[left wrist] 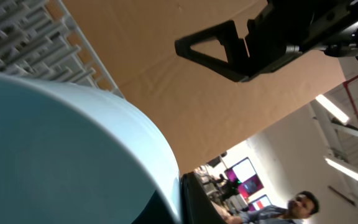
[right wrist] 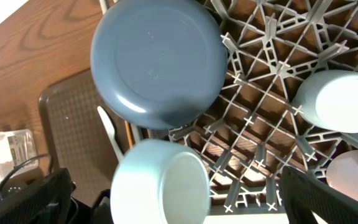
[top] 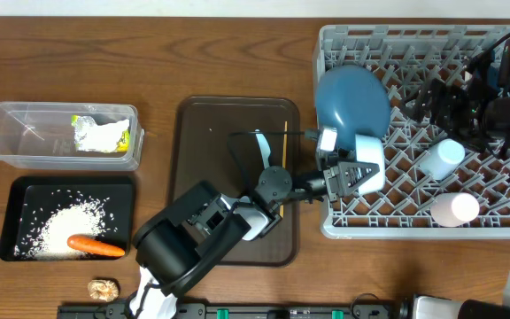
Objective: Sort waste into correct bins and load items into the dishwasher rack
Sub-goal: 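Bring the right gripper to the bowl held by the left gripper, then grasp the bowl rim with the right gripper and open the left gripper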
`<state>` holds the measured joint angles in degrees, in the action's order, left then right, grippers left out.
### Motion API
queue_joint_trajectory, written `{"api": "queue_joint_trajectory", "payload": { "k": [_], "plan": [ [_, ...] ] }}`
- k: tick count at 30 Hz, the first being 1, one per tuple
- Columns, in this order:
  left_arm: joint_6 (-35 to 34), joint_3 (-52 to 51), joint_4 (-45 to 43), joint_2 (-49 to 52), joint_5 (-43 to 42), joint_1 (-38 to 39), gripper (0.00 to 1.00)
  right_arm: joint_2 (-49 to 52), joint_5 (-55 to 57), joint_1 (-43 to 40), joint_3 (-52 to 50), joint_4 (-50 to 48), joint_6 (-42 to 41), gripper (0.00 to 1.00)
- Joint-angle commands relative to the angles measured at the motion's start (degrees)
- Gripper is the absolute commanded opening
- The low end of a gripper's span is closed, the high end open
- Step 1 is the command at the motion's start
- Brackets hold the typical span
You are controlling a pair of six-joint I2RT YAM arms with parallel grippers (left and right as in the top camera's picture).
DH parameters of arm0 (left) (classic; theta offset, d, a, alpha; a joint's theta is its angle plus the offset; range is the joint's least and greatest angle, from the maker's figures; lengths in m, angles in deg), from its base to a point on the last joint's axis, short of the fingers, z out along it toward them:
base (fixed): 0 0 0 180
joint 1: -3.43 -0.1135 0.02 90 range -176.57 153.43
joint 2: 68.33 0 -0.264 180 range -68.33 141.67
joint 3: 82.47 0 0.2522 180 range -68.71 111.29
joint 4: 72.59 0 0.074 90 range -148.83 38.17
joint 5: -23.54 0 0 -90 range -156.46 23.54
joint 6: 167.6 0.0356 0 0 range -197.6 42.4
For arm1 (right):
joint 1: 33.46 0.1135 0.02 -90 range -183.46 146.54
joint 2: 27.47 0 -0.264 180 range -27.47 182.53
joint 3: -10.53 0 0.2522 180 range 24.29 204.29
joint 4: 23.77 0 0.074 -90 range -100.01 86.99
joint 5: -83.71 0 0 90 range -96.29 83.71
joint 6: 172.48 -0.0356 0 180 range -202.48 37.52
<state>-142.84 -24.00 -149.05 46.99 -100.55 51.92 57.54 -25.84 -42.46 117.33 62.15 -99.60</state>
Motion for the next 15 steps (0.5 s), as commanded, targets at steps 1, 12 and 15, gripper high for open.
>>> {"api": "queue_joint_trajectory", "payload": {
  "k": [1, 12, 15],
  "plan": [
    [-2.9, 1.2, -0.7, 0.9, -0.3, 1.0, 0.06, 0.3, 0.1, -0.5, -0.1, 0.1, 1.1, 0.99],
    [-3.0, 1.2, 1.6, 1.0, -1.2, 1.5, 0.06, 0.3, 0.1, -0.5, -0.1, 0.7, 1.5, 0.99],
    [-3.0, 1.2, 2.7, 1.2, -1.2, 1.3, 0.07, 0.3, 0.1, -0.5, -0.1, 0.8, 1.5, 0.99]
  ]
}}
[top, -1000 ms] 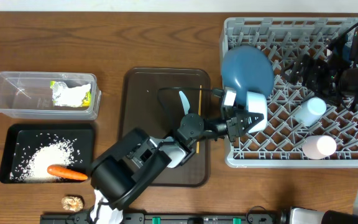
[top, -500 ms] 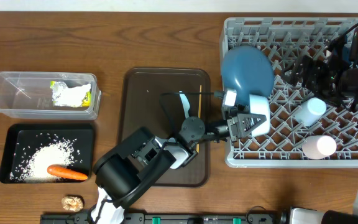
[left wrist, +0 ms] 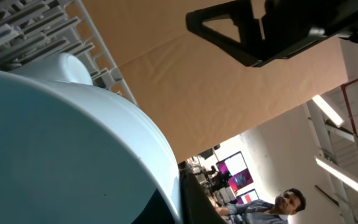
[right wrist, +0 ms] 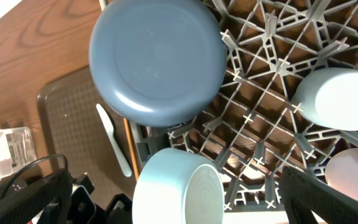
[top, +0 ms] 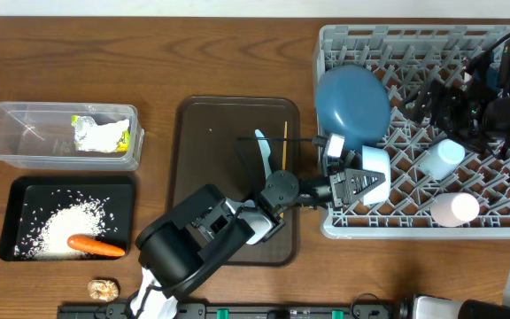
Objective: Sort waste into correct bins and load items into the dishwasher rack
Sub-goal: 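Grasp the bowl rim with the right gripper and open the left gripper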
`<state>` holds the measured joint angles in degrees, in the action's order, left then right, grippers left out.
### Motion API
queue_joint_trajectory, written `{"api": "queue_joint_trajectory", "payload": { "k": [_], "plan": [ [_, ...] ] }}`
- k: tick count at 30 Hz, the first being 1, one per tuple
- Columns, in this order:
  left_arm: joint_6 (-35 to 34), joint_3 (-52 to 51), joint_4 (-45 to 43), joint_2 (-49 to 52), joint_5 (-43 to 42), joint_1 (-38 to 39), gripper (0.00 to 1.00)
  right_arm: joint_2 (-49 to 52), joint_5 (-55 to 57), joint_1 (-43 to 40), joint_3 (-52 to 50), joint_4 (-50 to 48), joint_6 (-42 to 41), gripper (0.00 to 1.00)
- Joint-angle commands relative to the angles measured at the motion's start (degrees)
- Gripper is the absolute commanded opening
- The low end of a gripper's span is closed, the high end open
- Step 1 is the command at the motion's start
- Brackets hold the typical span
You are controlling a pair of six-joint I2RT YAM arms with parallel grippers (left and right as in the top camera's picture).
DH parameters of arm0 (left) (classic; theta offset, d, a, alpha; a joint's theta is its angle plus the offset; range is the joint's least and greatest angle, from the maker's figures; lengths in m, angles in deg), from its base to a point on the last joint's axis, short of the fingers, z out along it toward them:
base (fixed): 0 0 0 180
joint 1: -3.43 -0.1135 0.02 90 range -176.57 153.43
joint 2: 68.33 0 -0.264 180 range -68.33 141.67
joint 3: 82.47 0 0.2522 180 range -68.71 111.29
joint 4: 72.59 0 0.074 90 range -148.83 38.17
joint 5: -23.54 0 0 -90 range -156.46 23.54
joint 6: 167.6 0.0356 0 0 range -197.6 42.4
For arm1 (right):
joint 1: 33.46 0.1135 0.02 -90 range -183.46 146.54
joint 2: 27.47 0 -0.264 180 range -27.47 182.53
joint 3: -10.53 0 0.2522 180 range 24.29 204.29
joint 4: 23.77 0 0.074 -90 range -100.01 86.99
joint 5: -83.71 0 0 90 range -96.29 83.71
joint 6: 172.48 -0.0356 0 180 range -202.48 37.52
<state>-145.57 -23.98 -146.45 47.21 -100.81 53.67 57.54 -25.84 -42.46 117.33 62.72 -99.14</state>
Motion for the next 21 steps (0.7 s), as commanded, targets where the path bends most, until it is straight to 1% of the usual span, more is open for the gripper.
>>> {"api": "queue_joint_trajectory", "payload": {
  "k": [1, 3, 4, 6, 13, 14, 15, 16, 17, 21],
  "plan": [
    [-0.3, 1.1, 0.4, 1.0, -1.0, -0.7, 0.13, 0.3, 0.1, -0.5, -0.1, 0.2, 1.0, 0.99],
    [-0.3, 1.1, 0.6, 1.0, -1.0, -1.2, 0.31, 0.3, 0.1, -0.5, -0.1, 0.2, 1.0, 0.99],
    [-0.3, 1.1, 0.6, 1.0, -1.0, -1.5, 0.42, 0.3, 0.1, -0.5, -0.1, 0.2, 1.0, 0.99],
    [-0.3, 1.1, 0.6, 1.0, -1.0, -1.9, 0.5, 0.3, 0.1, -0.5, -0.1, 0.2, 1.1, 0.99],
    [-0.2, 1.1, 0.6, 0.9, -1.0, -2.4, 0.65, 0.3, 0.3, -0.5, -0.1, 0.2, 1.0, 0.99],
    [-0.2, 1.1, 0.9, 0.9, -1.0, -2.5, 0.71, 0.3, 0.5, -0.5, -0.1, 0.2, 1.0, 0.99],
    [-0.3, 1.1, 1.6, 0.9, -1.1, -2.6, 0.79, 0.3, 0.7, -0.5, -0.1, 0.2, 1.0, 0.99],
    [-0.3, 1.1, 1.9, 0.9, -1.2, -2.9, 0.84, 0.3, 0.8, -0.5, -0.1, 0.2, 1.1, 0.99],
    [-0.3, 1.1, 1.9, 0.9, -1.7, -3.3, 0.97, 0.3, 0.9, -0.5, -0.1, 0.3, 1.0, 0.99],
    [-0.3, 1.1, 2.8, 0.9, -5.1, -5.9, 0.98, 0.3, 1.0, -0.5, -0.1, 0.4, 1.1, 0.99]
  ]
}}
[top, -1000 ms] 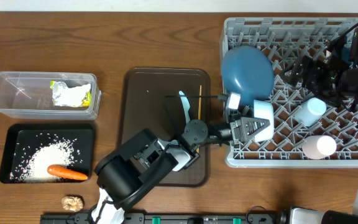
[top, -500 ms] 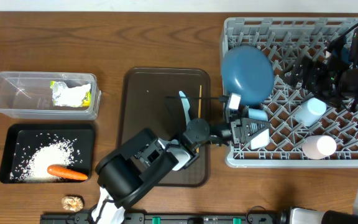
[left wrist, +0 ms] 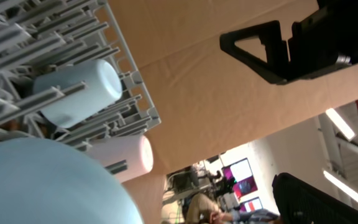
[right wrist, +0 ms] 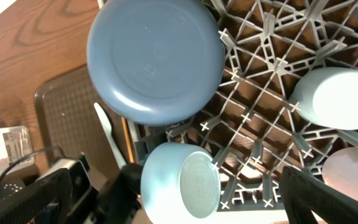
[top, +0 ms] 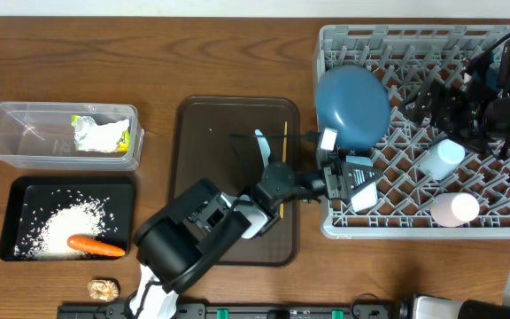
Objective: Sort waste into correct bins and load items into the dishwasher rack
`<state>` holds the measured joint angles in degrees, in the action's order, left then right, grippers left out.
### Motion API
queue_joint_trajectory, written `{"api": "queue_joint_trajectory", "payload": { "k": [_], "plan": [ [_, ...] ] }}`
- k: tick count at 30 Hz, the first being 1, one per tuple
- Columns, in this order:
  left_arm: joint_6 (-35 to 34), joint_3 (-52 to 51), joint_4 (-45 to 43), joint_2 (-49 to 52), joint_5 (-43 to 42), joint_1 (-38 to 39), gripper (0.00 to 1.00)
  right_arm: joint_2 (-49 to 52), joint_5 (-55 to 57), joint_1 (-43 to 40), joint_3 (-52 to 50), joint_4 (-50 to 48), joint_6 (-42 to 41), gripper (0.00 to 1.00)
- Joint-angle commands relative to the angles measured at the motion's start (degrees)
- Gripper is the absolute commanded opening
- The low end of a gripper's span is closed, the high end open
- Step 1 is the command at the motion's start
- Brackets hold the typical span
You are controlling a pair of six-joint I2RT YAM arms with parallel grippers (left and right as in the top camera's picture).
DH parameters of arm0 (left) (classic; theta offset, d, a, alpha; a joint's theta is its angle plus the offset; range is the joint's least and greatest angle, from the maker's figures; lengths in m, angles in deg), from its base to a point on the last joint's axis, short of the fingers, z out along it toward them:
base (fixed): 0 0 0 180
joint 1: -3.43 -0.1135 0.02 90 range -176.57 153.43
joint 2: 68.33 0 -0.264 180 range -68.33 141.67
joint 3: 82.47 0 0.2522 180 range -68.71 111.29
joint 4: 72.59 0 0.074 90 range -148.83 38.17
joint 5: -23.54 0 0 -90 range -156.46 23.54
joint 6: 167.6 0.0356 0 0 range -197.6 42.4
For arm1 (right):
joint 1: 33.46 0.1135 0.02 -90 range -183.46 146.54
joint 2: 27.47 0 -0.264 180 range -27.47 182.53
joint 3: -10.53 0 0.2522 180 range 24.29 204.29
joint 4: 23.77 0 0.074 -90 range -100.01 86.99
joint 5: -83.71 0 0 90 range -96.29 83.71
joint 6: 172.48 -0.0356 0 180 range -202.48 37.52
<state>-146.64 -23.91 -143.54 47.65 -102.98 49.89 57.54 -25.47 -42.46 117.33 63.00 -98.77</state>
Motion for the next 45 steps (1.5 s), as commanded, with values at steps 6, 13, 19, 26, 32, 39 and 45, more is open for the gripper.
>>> {"api": "queue_joint_trajectory", "payload": {
  "k": [6, 13, 19, 26, 32, 39, 45],
  "plan": [
    [-2.9, 1.1, 1.8, 0.3, -8.0, -5.7, 0.98, 0.3, 0.9, -0.5, -0.1, 0.0, 0.7, 0.99],
    [-4.4, 1.1, 10.5, -0.4, -10.5, -6.9, 0.98, 0.3, 1.0, -0.5, -0.1, 0.0, 0.7, 0.99],
    [-4.0, 1.1, 15.3, -4.6, -10.4, -6.9, 0.98, 0.3, 1.0, -0.5, -0.1, 0.0, 0.7, 0.99],
    [7.2, 1.1, 42.1, -13.7, -6.6, -8.4, 0.98, 0.3, 1.0, -0.5, -0.1, 0.1, 0.7, 0.99],
    [13.9, 1.1, 54.7, -17.3, -5.0, -11.2, 0.98, 0.3, 1.0, -0.5, -0.1, 0.1, 0.7, 0.99],
    [17.3, 1.1, 64.1, -17.3, -5.0, -15.3, 0.98, 0.3, 1.0, -0.5, -0.1, 0.3, 0.7, 0.99],
    [21.0, 1.1, 74.0, -18.0, -1.8, -17.5, 0.98, 0.3, 1.0, -0.5, -0.1, 0.2, 0.7, 0.99]
  ]
}}
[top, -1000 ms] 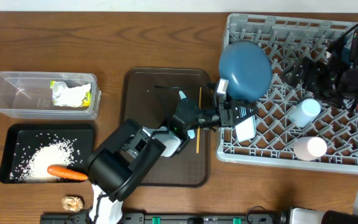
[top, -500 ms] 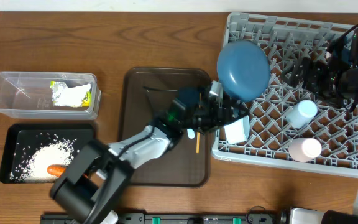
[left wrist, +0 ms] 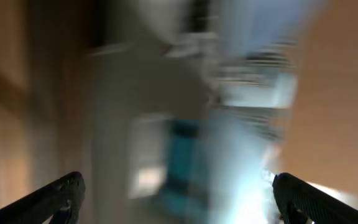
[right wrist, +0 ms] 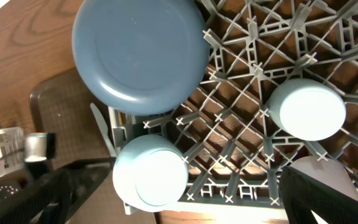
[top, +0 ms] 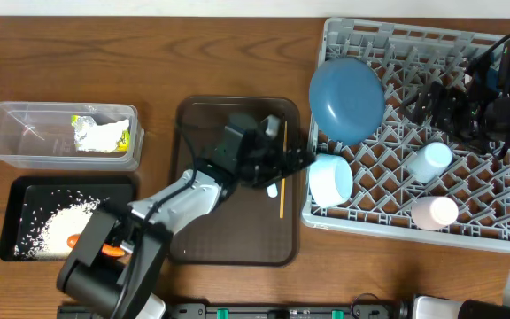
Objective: Sort waste into correct bins and load items into the dishwasher rack
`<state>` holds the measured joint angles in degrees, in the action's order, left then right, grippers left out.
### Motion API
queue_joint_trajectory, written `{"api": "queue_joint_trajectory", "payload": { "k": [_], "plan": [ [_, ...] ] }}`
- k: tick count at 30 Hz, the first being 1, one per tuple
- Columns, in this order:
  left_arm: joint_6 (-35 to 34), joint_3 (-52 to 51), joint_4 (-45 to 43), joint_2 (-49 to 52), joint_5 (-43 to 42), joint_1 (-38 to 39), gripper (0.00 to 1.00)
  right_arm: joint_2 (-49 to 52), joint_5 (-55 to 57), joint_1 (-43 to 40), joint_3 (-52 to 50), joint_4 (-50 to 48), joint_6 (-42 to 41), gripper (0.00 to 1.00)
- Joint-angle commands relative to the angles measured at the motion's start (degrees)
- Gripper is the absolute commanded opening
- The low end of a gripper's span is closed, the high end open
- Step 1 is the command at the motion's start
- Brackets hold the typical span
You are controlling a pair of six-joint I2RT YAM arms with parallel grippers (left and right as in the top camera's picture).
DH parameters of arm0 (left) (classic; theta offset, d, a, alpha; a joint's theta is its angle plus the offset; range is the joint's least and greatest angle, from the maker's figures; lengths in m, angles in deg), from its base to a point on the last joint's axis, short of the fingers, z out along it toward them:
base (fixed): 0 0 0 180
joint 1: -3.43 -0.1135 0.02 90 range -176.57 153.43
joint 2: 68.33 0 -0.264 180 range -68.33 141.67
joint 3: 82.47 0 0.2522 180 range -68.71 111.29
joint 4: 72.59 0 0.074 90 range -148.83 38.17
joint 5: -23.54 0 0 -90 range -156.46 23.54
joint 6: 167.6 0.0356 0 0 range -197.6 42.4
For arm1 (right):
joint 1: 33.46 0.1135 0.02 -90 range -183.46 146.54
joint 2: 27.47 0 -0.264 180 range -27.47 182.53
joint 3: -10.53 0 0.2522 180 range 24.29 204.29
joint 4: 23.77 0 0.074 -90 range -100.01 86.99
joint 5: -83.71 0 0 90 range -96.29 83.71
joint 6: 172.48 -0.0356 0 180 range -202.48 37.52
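The grey dishwasher rack (top: 494,232) sits askew at the right. It holds a dark blue bowl (top: 346,97) (right wrist: 138,56), a light blue bowl (top: 329,180) (right wrist: 150,174) bottom up at its front left corner, a light blue cup (top: 429,161) and a pink cup (top: 435,212). My left gripper (top: 296,162) is open over the brown tray (top: 211,239), just left of the light blue bowl; its wrist view is all blur. My right gripper (top: 494,89) hangs open above the rack's right side. A white utensil (top: 273,189) and a chopstick (top: 282,190) lie on the tray.
A clear bin (top: 25,151) with a wrapper (top: 100,135) stands at the far left. In front of it a black bin (top: 16,190) holds rice (top: 56,226) and a carrot partly under my left arm.
My left gripper has left the light blue bowl in the rack and now hangs open over the tray. The rack has shifted left and turned askew. The right arm has stayed put.
My left gripper held the light blue bowl at the rack's left front, beside the dark blue bowl. It then had the bowl lower and further forward in the rack. Now the bowl rests bottom up in the front left corner and the gripper is off it.
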<state>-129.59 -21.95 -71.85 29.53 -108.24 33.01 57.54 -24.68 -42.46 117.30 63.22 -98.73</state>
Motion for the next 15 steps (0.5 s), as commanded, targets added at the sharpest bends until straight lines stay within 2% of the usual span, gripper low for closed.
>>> {"api": "queue_joint_trajectory", "payload": {
  "k": [1, 10, 15],
  "plan": [
    [4.5, -0.9, 3.6, 0.0, 4.2, -1.0, 0.98, 0.3, 0.2, -0.5, -0.1, 0.0, 0.7, 0.99],
    [8.4, -0.9, 4.6, -0.3, 4.6, 1.8, 0.96, 0.3, 0.6, -0.4, -0.1, -0.2, 1.1, 0.99],
    [8.9, -0.9, 4.6, -0.3, 3.2, 2.6, 1.0, 0.3, 0.6, -0.3, -0.1, -0.1, 1.1, 0.99]
  ]
}}
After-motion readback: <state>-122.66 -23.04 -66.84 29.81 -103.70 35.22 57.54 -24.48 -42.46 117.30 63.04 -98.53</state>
